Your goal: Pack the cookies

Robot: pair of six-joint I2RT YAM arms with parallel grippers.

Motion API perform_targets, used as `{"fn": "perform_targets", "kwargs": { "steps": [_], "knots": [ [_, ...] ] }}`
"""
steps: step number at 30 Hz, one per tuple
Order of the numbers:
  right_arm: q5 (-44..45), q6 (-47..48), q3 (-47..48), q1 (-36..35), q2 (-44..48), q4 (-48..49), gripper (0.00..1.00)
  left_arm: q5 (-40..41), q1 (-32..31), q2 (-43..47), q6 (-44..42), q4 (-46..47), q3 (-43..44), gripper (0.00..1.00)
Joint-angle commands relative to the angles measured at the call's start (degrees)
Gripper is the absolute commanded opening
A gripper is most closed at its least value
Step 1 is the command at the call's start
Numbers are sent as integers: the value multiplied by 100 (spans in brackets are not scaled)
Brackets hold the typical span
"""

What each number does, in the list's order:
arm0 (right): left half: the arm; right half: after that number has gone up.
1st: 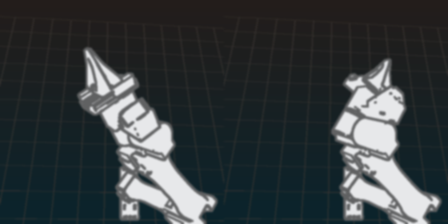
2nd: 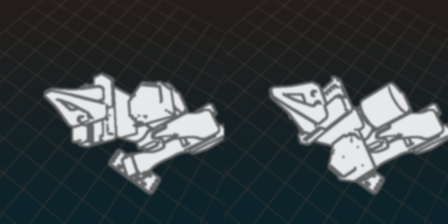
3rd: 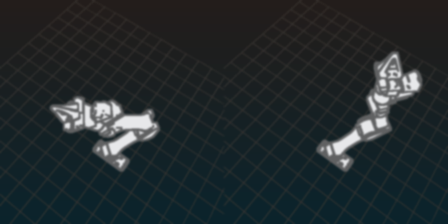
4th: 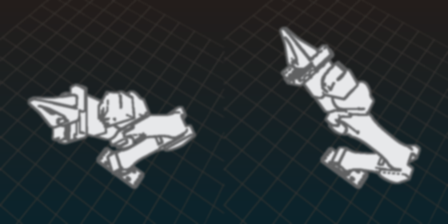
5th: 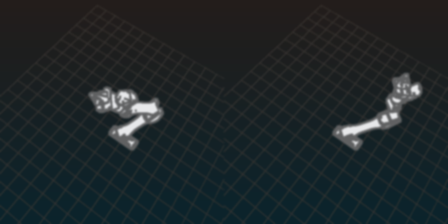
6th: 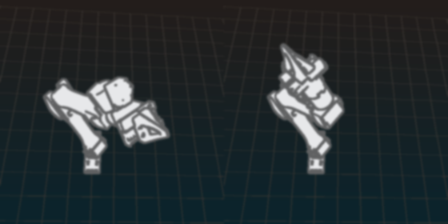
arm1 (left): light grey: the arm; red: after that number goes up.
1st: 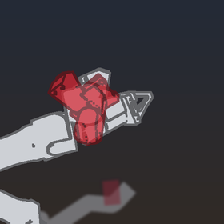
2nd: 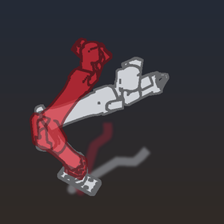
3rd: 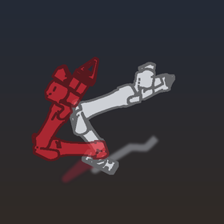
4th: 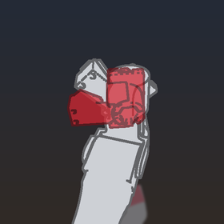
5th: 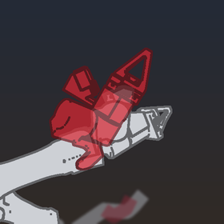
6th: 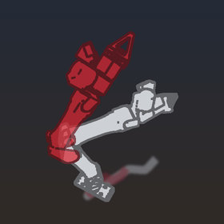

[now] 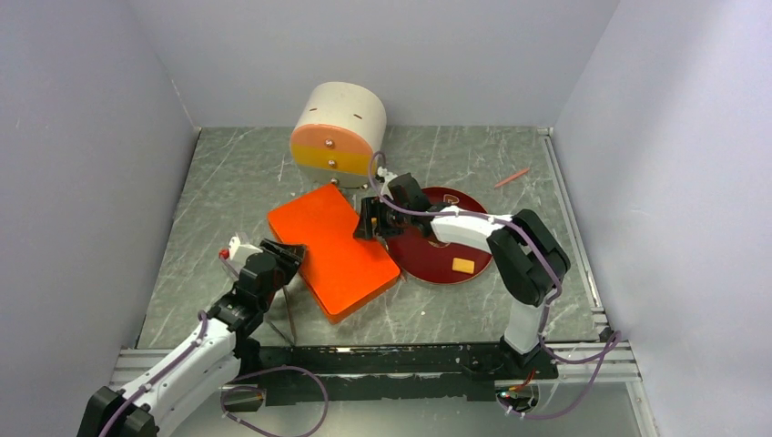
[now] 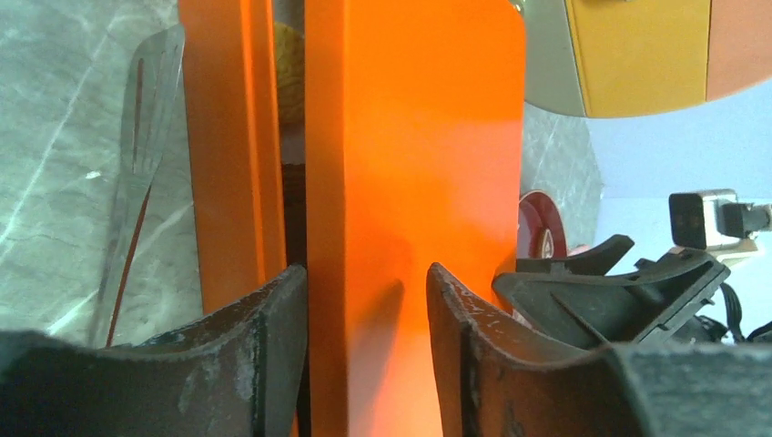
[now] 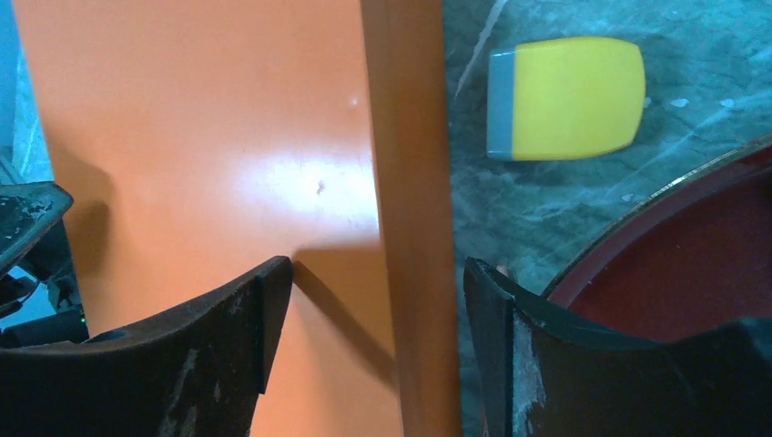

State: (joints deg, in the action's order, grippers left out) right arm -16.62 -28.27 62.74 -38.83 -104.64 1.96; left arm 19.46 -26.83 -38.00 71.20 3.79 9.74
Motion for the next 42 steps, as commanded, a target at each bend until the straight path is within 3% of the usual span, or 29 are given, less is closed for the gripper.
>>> {"fn": "perform_targets", "kwargs": {
  "steps": [1, 9, 12, 22, 32, 42],
  "knots": [
    [-325, 23, 221, -2, -121, 255, 72, 183, 2, 238, -44, -844, 474, 56],
    [-402, 179, 280, -4, -153, 246, 71, 475, 7, 375, -271, -2511, 1223, 75],
    [-386, 275, 312, -8, -177, 208, 71, 539, 2, 397, -297, -2879, 1303, 76],
    [-467, 484, 423, -17, -206, 133, 71, -29, 2, 260, -330, -2268, 972, 75],
    [-457, 489, 496, -158, -265, 37, 71, -661, 3, 175, -56, -1735, 510, 67],
    [-193, 287, 684, -233, -253, -178, 72, -1356, 2, 163, 101, -960, 185, 45]
  ]
}}
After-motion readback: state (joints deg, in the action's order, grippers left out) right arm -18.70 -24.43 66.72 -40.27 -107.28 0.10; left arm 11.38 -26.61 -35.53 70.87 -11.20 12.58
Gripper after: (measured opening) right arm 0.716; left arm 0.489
